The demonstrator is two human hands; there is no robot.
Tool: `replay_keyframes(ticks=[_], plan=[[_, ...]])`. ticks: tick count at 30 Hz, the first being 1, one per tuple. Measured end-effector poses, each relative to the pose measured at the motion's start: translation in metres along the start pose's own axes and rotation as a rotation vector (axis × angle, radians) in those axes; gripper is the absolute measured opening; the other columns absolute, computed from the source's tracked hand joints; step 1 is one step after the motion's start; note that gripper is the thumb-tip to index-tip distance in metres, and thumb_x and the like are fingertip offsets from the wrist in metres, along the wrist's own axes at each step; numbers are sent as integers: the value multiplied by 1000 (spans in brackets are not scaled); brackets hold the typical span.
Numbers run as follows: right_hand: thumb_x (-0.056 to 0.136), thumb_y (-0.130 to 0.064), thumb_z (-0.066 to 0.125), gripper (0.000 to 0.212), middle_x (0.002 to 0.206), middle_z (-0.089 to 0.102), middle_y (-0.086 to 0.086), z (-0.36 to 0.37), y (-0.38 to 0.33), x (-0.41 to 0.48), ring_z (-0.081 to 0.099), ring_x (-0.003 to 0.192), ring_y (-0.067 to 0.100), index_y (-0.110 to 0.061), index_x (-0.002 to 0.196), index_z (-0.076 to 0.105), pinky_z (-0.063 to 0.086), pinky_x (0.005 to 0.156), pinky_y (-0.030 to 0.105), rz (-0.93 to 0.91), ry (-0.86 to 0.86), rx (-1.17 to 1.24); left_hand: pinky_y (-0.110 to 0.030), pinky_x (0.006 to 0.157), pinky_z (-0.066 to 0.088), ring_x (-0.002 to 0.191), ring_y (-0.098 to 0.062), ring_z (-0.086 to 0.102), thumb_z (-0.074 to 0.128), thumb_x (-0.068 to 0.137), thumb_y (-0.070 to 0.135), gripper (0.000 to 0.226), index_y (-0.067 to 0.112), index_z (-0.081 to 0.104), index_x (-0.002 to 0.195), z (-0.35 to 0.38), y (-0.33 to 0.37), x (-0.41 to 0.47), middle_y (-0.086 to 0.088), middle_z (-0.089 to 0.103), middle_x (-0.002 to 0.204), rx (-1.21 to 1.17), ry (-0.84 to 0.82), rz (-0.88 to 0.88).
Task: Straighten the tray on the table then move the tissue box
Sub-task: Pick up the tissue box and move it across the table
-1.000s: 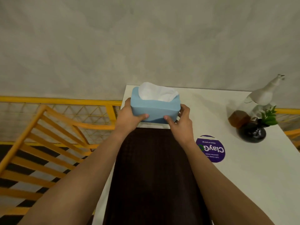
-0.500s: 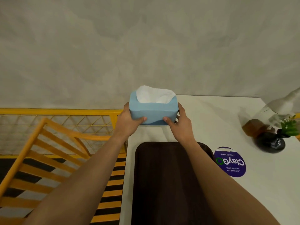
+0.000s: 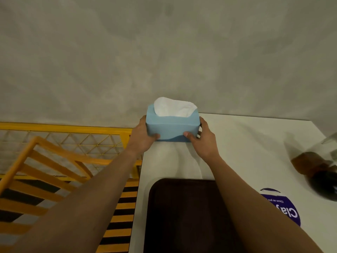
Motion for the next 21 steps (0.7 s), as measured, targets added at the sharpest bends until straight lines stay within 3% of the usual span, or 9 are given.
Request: replay_keyframes(ticks=[5,9,12,15,21], plan=[[87,-49,76,81,129,49,-23,1,7,13,55,112,7,-28,153,34,46,84,13,0,27,20,-40,100,51,126,-28,56,82,83,19,85,22,33,152,4,-5,16,-5,58,140,-20,-6,1],[85,-42,80,72,118,48,-41,0,5,25,57,100,-6,-42,143,36,44,75,3,-17,0,-10,-32,94,48,126,-30,56,83,81,23,89,25,31,153,7,-7,27,-5,58,140,-11,-8,-8],[85,-39,81,77,122,55,-27,3,15,35,58,108,7,-33,148,37,42,76,6,12,-63,-59,-37,96,49,124,-32,58,85,79,22,94,25,29,154,8,-8,32,-7,60,138,6,-1,-13],[86,-42,79,84,139,58,-4,6,25,45,58,122,23,-24,154,32,43,88,23,50,-113,-113,-42,96,51,121,-34,59,85,79,20,94,23,28,154,8,-7,35,-11,61,135,50,22,-6],[88,-45,75,85,143,56,1,10,28,59,57,126,29,-23,156,29,41,90,28,84,-149,-145,-49,101,51,121,-36,59,83,80,19,90,19,31,153,6,-10,45,-16,60,134,77,33,-42]])
Point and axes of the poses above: each hand's wrist, its own x-axis towards the middle knuckle, its own z-axis out of the palm, y = z × x, the point moved 9 cm from there along x, towards the middle knuckle
